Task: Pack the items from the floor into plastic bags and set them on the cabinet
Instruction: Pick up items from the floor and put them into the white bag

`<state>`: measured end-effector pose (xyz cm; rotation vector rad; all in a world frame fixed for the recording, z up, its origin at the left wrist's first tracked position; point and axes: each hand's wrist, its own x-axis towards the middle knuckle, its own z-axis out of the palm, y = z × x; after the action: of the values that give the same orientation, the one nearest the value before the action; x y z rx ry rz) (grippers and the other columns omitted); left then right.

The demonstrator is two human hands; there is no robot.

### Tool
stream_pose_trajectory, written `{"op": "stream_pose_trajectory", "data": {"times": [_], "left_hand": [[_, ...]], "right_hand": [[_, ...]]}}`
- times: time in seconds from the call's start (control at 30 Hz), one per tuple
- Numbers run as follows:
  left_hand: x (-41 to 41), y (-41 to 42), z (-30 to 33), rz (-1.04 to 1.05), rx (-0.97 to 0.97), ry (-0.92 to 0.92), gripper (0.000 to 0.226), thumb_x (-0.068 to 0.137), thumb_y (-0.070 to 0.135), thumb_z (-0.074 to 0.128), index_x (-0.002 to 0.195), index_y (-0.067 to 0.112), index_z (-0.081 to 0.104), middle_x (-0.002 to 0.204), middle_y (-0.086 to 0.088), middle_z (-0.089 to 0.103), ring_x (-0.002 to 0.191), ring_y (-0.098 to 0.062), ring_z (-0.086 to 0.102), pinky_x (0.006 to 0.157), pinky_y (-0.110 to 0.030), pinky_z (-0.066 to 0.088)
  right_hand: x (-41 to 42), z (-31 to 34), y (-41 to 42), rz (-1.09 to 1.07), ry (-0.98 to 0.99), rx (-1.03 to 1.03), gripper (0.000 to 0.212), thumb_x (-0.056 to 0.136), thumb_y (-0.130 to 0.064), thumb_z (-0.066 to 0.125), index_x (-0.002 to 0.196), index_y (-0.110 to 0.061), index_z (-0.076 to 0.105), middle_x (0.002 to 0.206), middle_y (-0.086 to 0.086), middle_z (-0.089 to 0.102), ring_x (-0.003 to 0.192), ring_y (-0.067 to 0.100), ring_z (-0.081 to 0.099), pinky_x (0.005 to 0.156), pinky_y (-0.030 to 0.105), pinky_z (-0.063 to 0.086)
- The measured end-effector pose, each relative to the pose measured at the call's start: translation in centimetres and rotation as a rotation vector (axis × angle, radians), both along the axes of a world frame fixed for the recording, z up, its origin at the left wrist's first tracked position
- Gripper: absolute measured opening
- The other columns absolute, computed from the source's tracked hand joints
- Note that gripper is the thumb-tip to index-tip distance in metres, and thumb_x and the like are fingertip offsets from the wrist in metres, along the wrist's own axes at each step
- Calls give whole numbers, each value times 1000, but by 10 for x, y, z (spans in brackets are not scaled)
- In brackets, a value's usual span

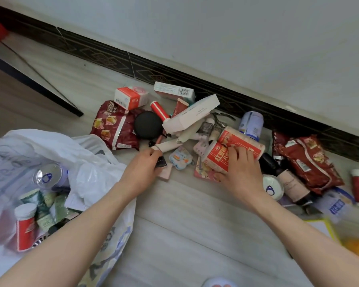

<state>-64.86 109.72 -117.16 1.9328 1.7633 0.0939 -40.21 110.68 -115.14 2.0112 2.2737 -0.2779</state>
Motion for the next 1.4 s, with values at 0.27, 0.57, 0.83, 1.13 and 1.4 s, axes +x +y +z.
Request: {"op": "stream_pose_trajectory", "data": {"times": [0.27, 0.57, 0.83, 1.13, 1.4], "left_hand": [[-11, -12, 27, 68, 180, -123, 38, 84, 15, 62, 121, 10, 55, 119, -10, 54, 109, -25, 50, 88, -28, 40], [-34, -26, 101, 432, 290, -527, 22, 82, 17, 65, 102, 26, 61, 96, 17, 61, 90, -9, 60, 84, -23, 47], [-81, -79, 170, 550, 447, -756, 22, 84, 15, 65, 98, 31, 60, 102, 14, 61, 99, 0, 58, 88, -16, 45], [-144, -142, 182, 753, 566, -782, 27, 86, -1, 56, 109, 11, 53, 102, 12, 55, 89, 16, 56, 78, -2, 41], [-201, -176, 107, 838, 374, -523, 26, 76, 30, 66, 101, 27, 61, 102, 5, 58, 96, -4, 57, 89, -14, 42]], "right_hand": [[-5, -1, -7, -28, 11, 18, 76, 73, -49, 68, 128, -4, 41, 124, 16, 52, 112, 34, 47, 93, 45, 36], [-23, 32, -31, -111, 245, 76, 76, 67, -50, 71, 124, -9, 44, 120, 12, 54, 110, 30, 49, 92, 46, 41], [-102, 96, -58, -53, 654, 32, 70, 65, -42, 74, 122, -16, 43, 102, -7, 45, 95, 9, 43, 78, 27, 39], [-207, 129, -81, 183, 847, -290, 75, 68, -44, 72, 129, -26, 34, 107, -12, 52, 97, 8, 53, 78, 21, 45], [-283, 81, -78, 383, 691, -282, 75, 68, -41, 71, 130, -24, 33, 117, -2, 51, 102, 15, 49, 83, 32, 44]]}}
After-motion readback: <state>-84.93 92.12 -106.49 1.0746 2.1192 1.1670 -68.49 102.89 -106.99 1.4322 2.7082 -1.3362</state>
